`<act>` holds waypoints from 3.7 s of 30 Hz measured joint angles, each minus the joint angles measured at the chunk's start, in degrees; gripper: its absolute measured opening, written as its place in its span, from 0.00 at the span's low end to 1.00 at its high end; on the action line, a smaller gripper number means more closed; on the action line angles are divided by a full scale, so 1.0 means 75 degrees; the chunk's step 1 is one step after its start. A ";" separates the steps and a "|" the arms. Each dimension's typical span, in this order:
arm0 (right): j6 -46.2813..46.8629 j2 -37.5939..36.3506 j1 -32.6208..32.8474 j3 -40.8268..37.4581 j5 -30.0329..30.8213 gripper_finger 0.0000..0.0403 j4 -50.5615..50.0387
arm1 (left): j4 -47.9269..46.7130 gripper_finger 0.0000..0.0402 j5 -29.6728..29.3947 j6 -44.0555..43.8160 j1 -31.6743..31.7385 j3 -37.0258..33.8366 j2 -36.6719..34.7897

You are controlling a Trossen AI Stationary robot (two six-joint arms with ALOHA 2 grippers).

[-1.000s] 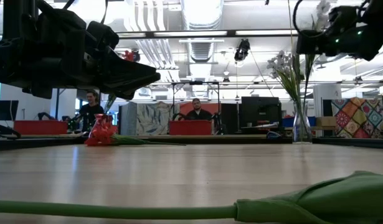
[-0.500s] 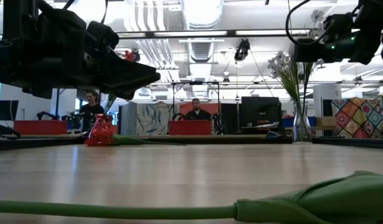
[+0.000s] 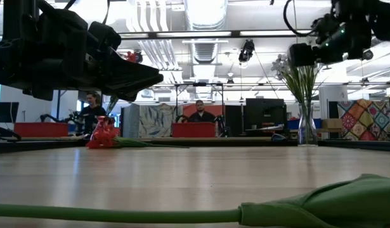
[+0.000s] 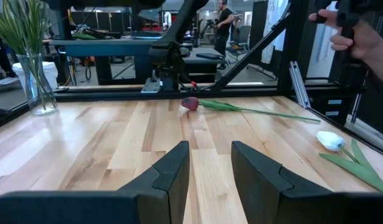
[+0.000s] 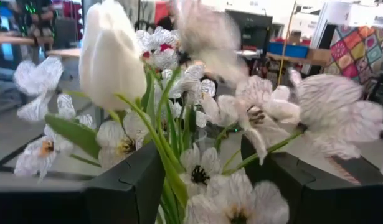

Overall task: Sort flowers into vase by color
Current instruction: Put the white flowers into the transparent flower vase, then put the red flowers into the red flower vase

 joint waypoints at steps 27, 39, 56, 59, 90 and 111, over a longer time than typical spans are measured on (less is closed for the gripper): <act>0.1848 -0.0006 0.0000 0.3799 -0.1138 0.49 -0.6315 | -0.0001 0.26 -0.0001 0.0128 0.0000 0.0000 -0.0021; 0.1245 -0.0006 0.0090 0.4862 -0.2081 0.43 -0.6674 | -0.1035 0.25 -0.0001 0.0186 0.0001 -0.0023 -0.0982; 0.0377 0.0224 0.1609 0.5981 -0.2075 0.03 -0.7629 | -0.9964 0.19 -0.1595 0.0360 0.0043 0.1139 -0.5121; 0.0328 0.0400 0.1846 0.6118 -0.2073 0.04 -0.7623 | -1.2084 0.18 -0.2259 0.0325 0.0136 0.1981 -0.5307; 0.0326 0.1349 0.2375 0.6280 -0.2701 0.19 -0.7875 | -1.6479 0.35 -0.1749 0.3841 0.4502 0.6791 0.0020; 0.0458 0.1364 0.2372 0.6248 -0.3282 0.17 -0.7904 | -1.6585 0.31 -0.2139 0.4875 0.5536 0.7429 0.1635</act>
